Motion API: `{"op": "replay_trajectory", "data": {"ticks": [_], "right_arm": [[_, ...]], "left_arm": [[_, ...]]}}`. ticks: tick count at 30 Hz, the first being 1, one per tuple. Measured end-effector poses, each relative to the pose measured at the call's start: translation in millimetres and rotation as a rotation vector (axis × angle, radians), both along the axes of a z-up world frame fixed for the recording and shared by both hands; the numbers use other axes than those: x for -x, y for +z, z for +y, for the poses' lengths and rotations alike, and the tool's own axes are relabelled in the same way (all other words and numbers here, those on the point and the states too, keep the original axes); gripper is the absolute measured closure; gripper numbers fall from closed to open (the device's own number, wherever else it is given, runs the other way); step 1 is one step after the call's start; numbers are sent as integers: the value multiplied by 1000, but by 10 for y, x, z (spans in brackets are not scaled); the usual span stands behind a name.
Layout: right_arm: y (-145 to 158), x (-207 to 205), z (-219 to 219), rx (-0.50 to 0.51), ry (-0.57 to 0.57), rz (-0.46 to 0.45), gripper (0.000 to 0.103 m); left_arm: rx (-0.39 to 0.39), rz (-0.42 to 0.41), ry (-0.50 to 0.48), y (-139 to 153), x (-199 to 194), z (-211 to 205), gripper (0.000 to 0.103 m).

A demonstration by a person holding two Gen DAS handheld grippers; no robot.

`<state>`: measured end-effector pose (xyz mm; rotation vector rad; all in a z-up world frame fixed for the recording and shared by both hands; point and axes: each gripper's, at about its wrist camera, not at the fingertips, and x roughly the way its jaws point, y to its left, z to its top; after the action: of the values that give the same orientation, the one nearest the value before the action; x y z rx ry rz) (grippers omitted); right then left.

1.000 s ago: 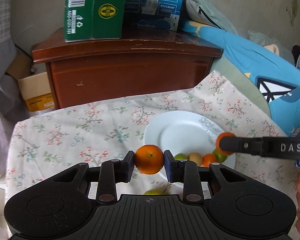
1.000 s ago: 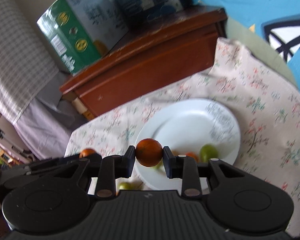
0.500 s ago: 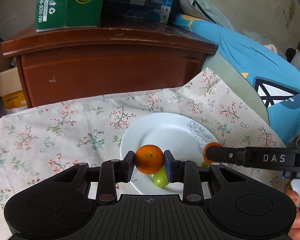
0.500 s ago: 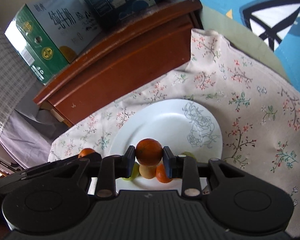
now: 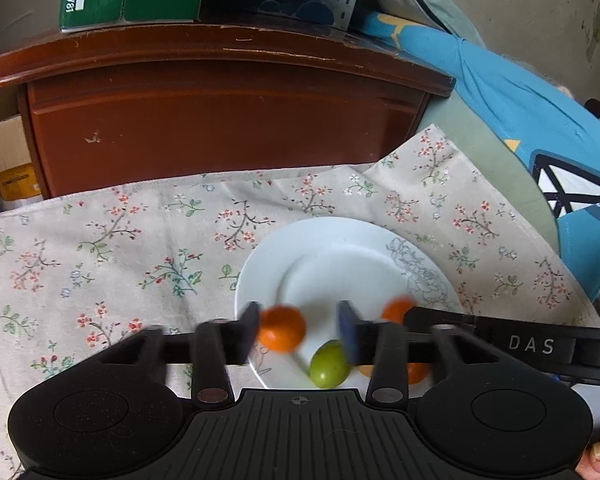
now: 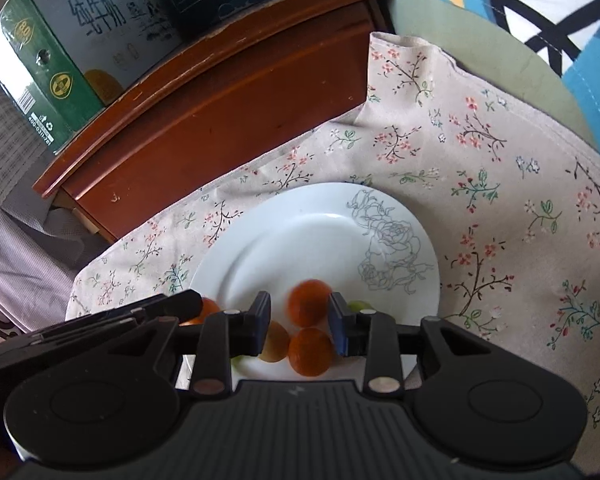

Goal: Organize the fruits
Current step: 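Open the left gripper to drop the mandarin while the right drops the orange, then move both grippers back from the plate toward the remaining fruits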

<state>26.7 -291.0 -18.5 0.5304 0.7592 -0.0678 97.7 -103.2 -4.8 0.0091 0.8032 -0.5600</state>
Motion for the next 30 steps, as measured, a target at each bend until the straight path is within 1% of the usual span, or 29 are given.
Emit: {"op": "replay_trajectory", "data": {"ticks": [1,2,3,6,9,15,17,18,25,30], "right_arm": [[6,3,0,2,-2,-1,69],[11,2,2,5,-3,-2,69],[15,3,3,8,-5,-4,68],[31,5,5,15,-5,-11,66],[48,11,14,24,-7,-17,62],[61,25,25,22,-8,-17,61],[77,34,38,22,-7,-18,61],[85,41,42,21,-6,-19,61],[178,125,112,27,0,-30,58],[250,183,193,50,17,-41,58]], "left_arm": [[-9,-15,12,14,20,-4,39],[-17,-32,18,31,41,-8,36],[-28,-43,20,49,54,-16,34],[-60,-47,46,90,69,-25,23],[-75,-55,53,127,95,-8,22],[-118,-52,82,176,149,10,22],[-136,-54,89,189,175,24,17],[-143,-57,95,195,192,35,16],[-171,-60,103,228,303,105,16],[-189,-63,100,257,390,155,16]]}}
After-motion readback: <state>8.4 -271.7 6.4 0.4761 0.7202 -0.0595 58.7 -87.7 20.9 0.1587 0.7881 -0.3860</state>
